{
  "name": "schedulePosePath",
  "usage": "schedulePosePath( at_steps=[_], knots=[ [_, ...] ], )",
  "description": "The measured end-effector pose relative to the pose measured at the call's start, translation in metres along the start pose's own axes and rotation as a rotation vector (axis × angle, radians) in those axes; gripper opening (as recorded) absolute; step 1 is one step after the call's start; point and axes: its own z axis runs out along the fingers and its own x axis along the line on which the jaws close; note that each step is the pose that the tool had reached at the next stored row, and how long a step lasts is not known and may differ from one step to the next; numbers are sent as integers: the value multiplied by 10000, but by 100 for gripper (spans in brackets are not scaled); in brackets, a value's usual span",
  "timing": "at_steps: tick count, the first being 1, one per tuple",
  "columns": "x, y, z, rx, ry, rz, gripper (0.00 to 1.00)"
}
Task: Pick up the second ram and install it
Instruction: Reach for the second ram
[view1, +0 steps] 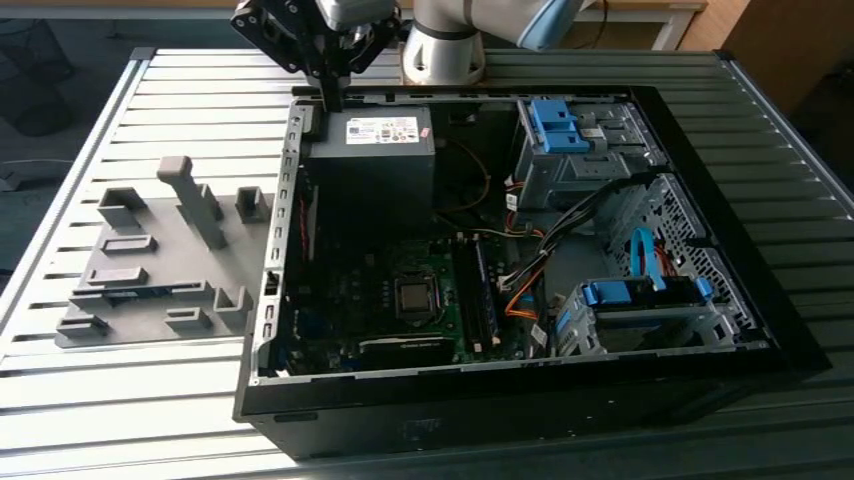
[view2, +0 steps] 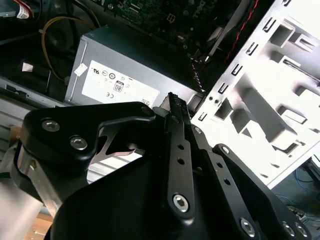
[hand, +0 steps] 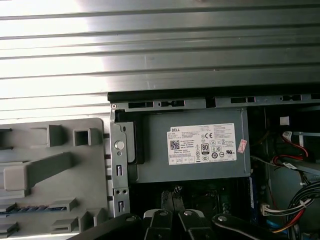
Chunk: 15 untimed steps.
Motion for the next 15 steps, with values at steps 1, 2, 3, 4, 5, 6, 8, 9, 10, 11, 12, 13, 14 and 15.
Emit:
schedulePosePath(
  at_steps=[1, 2, 3, 4, 5, 6, 8, 9, 10, 11, 12, 13, 14, 15],
  knots=[
    [5, 0, 0, 0, 0, 0, 11],
    [11, -1, 0, 0, 0, 0, 11],
    [16, -1, 0, 0, 1, 0, 11],
    [22, -2, 0, 0, 0, 0, 11],
    [28, -2, 0, 0, 0, 0, 11],
    [34, -3, 0, -1, 0, 0, 11],
    [45, -3, 0, 0, 0, 0, 11],
    [51, -4, 0, 0, 0, 0, 11],
    [56, -4, 0, 0, 0, 0, 11],
    [62, -5, 0, 0, 0, 0, 11],
    [68, -5, 0, 0, 0, 0, 11],
    [74, -6, 0, 0, 0, 0, 11],
    [80, -6, 0, 0, 0, 0, 11],
    [85, -6, 0, 0, 1, 0, 11]
  ],
)
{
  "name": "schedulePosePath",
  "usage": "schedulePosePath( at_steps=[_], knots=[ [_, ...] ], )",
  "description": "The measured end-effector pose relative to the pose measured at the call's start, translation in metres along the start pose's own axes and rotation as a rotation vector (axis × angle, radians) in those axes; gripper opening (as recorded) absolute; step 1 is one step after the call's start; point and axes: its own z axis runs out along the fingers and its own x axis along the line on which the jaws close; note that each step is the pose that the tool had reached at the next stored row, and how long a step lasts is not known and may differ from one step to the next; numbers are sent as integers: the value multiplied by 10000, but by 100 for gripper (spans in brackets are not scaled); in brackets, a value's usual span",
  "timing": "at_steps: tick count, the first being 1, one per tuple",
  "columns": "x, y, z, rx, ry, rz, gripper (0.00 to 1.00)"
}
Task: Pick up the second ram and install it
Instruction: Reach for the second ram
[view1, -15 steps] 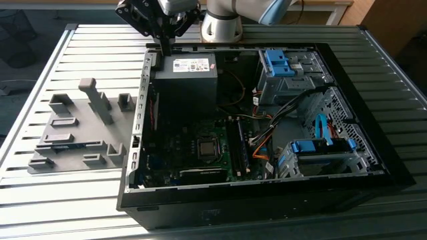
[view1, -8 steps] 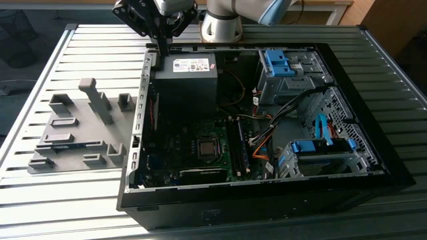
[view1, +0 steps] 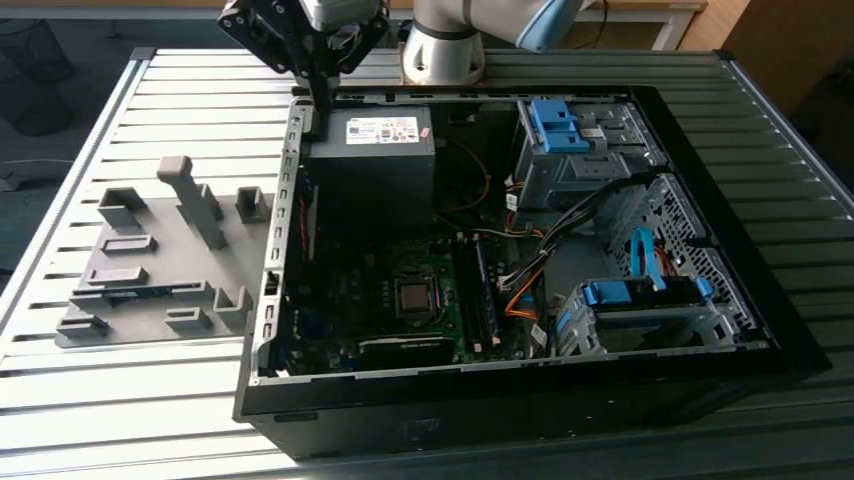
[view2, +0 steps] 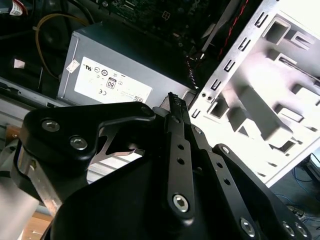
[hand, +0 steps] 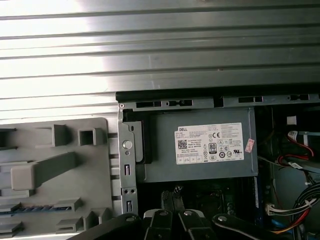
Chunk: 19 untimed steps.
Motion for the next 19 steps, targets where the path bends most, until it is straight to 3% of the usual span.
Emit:
schedulePosePath(
  at_steps=[19],
  knots=[
    [81, -7, 0, 0, 0, -1, 11]
  ],
)
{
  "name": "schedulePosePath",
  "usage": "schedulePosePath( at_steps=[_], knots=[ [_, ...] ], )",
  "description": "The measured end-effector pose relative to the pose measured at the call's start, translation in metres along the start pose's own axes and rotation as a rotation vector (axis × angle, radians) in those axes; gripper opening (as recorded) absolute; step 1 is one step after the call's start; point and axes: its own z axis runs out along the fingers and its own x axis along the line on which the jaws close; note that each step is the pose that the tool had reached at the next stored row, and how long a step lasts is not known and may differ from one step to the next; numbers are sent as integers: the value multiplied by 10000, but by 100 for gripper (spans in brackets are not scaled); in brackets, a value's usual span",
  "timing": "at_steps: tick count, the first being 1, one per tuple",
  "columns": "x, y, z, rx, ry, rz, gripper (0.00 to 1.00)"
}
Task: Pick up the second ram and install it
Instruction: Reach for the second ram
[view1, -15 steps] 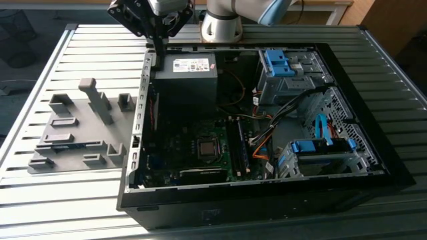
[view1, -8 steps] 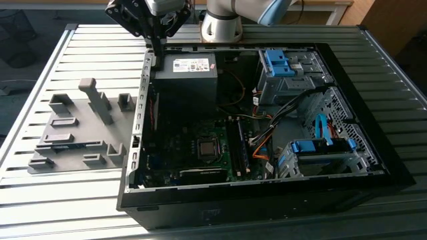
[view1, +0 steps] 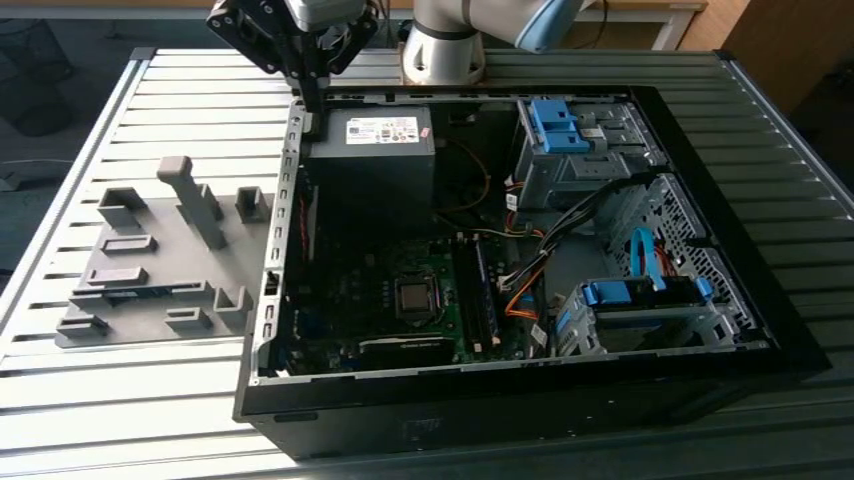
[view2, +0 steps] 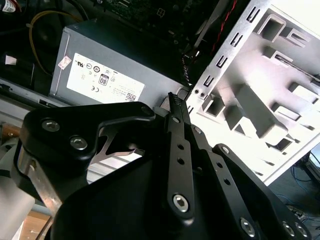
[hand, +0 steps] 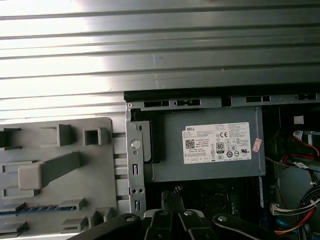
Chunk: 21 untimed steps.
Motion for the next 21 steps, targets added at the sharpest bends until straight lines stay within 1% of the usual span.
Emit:
schedulePosePath(
  at_steps=[5, 21],
  knots=[
    [6, 0, 0, 0, -1, 2, 11],
    [140, -10, -3, 0, 0, 1, 11]
  ],
)
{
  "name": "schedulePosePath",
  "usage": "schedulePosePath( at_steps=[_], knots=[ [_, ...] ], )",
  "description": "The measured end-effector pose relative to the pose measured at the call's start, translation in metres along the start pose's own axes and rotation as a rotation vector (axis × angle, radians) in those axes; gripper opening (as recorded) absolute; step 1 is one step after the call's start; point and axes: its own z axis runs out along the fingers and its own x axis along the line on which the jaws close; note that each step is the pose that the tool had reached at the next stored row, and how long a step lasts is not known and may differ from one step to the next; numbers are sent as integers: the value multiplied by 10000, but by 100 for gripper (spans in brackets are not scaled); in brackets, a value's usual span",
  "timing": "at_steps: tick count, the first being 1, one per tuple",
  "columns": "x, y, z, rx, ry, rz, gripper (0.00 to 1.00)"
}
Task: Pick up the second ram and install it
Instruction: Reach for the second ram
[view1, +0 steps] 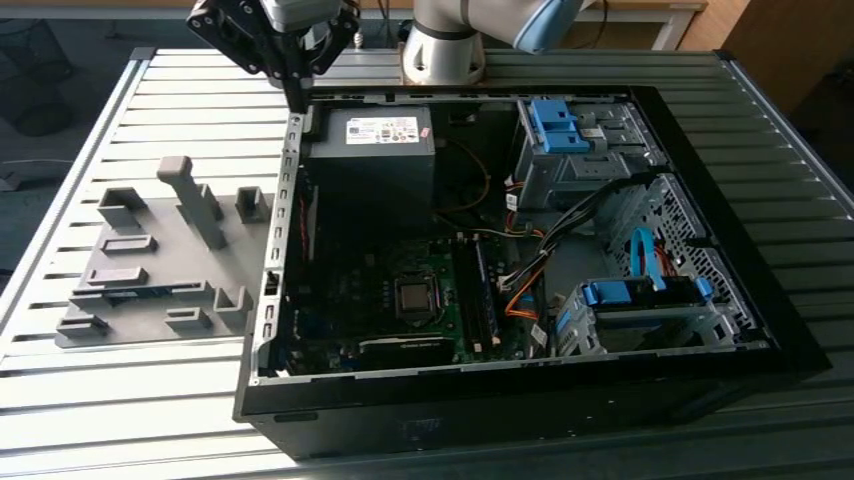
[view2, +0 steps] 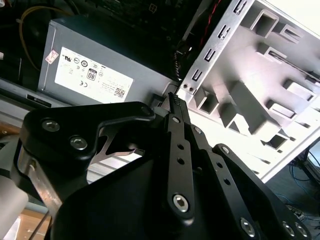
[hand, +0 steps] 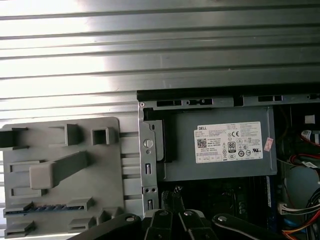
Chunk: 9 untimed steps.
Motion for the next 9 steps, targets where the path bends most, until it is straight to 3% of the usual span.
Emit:
schedulePosePath(
  at_steps=[9],
  knots=[
    [56, -4, 1, 0, 0, 0, 11]
  ],
)
